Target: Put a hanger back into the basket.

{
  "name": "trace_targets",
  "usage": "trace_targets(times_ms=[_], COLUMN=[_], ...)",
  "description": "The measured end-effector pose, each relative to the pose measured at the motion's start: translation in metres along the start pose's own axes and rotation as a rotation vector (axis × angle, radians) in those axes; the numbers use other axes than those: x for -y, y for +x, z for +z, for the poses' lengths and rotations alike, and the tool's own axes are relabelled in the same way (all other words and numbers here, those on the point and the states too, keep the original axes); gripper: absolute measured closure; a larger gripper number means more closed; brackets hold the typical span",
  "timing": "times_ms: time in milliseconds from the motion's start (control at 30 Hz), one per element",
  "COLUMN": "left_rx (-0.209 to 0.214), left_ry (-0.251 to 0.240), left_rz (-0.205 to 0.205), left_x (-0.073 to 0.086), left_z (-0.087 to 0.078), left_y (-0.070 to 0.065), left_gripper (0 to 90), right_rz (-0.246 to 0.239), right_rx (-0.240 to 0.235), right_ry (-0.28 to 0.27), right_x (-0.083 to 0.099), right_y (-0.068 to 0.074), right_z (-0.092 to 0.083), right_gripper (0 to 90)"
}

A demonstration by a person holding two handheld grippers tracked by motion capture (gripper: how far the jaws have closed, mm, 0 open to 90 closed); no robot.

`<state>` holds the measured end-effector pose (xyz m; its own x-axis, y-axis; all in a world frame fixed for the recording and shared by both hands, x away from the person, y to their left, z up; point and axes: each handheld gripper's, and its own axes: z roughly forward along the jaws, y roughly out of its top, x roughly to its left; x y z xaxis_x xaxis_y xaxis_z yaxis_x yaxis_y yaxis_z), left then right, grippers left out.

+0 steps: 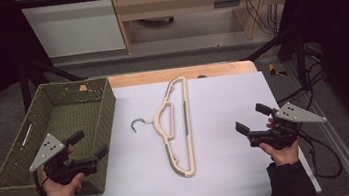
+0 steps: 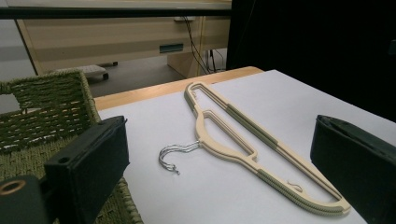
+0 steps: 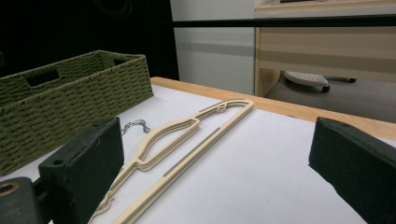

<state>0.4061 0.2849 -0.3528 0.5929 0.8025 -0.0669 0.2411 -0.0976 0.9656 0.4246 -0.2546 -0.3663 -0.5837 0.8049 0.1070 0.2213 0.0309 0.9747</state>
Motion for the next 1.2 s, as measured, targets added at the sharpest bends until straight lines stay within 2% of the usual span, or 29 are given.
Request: trace_targets(times_ms=[200, 400, 433, 533, 567, 667, 700, 733, 867, 933, 1100, 1200], left_rx=[-0.016, -0.034, -0.035, -0.041, -0.046, -0.050, -0.052, -0.052, -0.053, -0.054, -0.065, -0.069], left_ry=[-0.001, 0.002, 0.008, 0.019, 0.024, 0.026, 0.029, 0.029, 0.028, 0.028, 0.033, 0.025], left_rz=[0.008, -0.005, -0.006, -0.003, 0.001, -0.001, -0.002, -0.002, 0.008, 0.007, 0.008, 0.004], left_x=[0.001, 0.003, 0.003, 0.005, 0.005, 0.006, 0.007, 0.007, 0.006, 0.007, 0.007, 0.007], left_z=[-0.001, 0.000, 0.000, 0.002, 0.003, 0.004, 0.004, 0.004, 0.004, 0.004, 0.003, 0.002], left_y=[0.001, 0.006, 0.007, 0.008, 0.008, 0.009, 0.009, 0.009, 0.009, 0.009, 0.012, 0.012], left_gripper=[4.1, 4.1, 4.1, 4.1, 4.0, 4.1, 4.1, 4.1, 4.2, 4.3, 4.3, 4.4], right_rz=[-0.002, -0.021, -0.019, -0.011, -0.024, -0.039, -0.045, -0.045, -0.083, -0.086, -0.067, -0.088], right_rx=[0.002, 0.001, -0.015, -0.022, -0.024, -0.033, -0.051, -0.051, -0.073, -0.076, -0.113, -0.133], right_ry=[0.009, 0.032, 0.040, 0.057, 0.085, 0.103, 0.111, 0.111, 0.157, 0.161, 0.185, 0.208], right_x=[0.000, -0.001, 0.000, 0.001, 0.002, 0.003, 0.003, 0.003, 0.003, 0.003, -0.001, 0.000], right_y=[0.002, 0.012, 0.016, 0.023, 0.031, 0.038, 0.046, 0.046, 0.065, 0.068, 0.083, 0.091], right_z=[0.001, 0.007, 0.012, 0.019, 0.025, 0.032, 0.039, 0.039, 0.056, 0.060, 0.082, 0.090], right_gripper=[3.9, 5.9, 6.8, 7.4, 7.6, 8.3, 8.4, 8.4, 10.2, 10.8, 14.0, 15.9])
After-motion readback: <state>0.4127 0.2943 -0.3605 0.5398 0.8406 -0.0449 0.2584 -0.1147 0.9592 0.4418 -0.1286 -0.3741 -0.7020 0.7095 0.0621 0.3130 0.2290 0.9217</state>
